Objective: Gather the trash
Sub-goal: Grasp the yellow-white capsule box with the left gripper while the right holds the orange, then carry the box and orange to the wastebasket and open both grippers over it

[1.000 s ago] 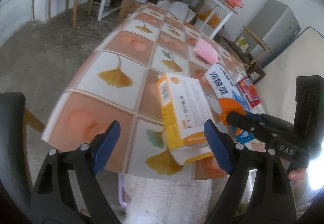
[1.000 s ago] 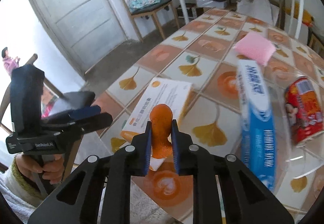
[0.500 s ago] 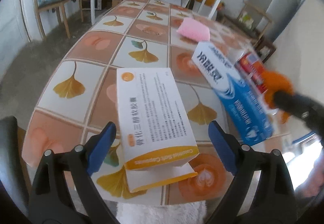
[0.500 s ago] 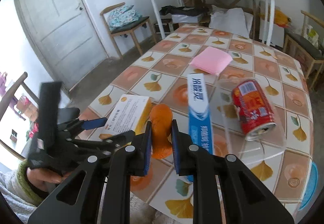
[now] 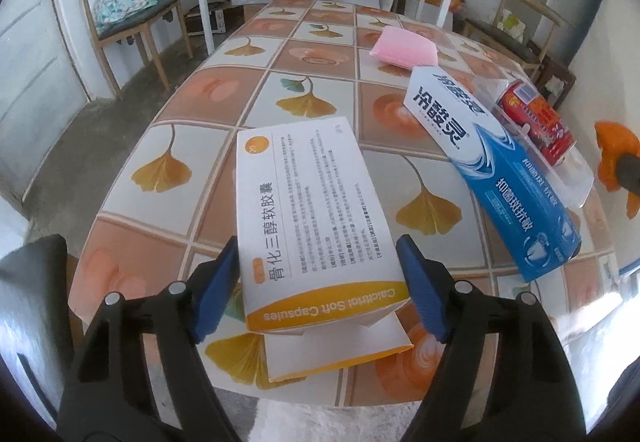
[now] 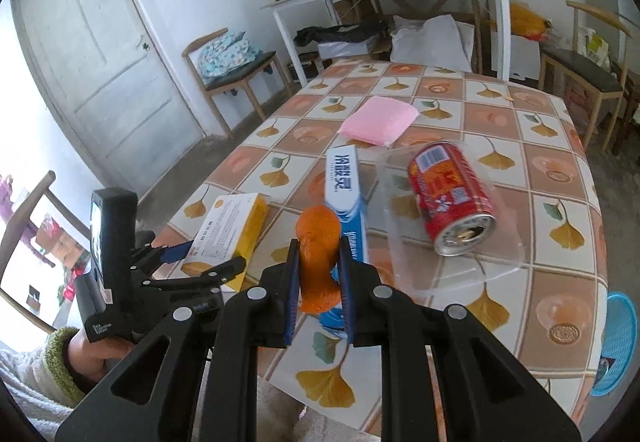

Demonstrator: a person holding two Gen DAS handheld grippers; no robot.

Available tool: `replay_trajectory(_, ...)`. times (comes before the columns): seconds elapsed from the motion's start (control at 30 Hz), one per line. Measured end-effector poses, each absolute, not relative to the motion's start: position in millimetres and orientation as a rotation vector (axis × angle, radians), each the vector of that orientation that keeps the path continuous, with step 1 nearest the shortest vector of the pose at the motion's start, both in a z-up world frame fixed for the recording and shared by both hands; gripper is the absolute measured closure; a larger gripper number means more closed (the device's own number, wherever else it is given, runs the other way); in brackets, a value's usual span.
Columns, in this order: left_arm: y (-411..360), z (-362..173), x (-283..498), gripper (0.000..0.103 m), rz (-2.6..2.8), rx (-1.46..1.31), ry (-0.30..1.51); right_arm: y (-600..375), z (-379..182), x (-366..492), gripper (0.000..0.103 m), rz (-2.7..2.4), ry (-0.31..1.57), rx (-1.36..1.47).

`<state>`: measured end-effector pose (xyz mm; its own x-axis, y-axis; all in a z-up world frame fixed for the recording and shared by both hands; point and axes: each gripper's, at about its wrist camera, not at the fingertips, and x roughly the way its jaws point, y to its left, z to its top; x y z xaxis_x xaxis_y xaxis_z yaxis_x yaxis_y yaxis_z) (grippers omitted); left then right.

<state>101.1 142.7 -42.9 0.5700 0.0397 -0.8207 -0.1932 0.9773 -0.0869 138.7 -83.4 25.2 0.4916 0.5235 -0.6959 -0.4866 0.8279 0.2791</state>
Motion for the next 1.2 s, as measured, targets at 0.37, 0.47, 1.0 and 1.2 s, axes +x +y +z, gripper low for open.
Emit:
replay_trajectory(0.37, 145.1, -2.1, 77.8, 0.032, 0.117, -0.232, 0.862, -142.1, 24.3, 141.4, 0.085, 0.587, 0.839, 0.188)
replay_trajectory(0.47, 133.2, 22.0, 73.3, 0.032, 0.07, -0.223, 0.801, -162.6, 27.7, 140.3, 0.085, 0.571, 0.813, 0.242)
replay_trajectory(1.0, -79.7, 107.7, 137.5, 0.032, -0.628, -0.122, 0.784, -384.8, 29.8, 83.7, 0.085, 0.085, 0.625, 0.505)
replay_trajectory(1.2, -210.4, 81.3, 171.9, 0.032, -0.875, -0.065, 0.931, -471.5, -18.4, 59.0, 0.085, -0.138, 0.677, 0.678)
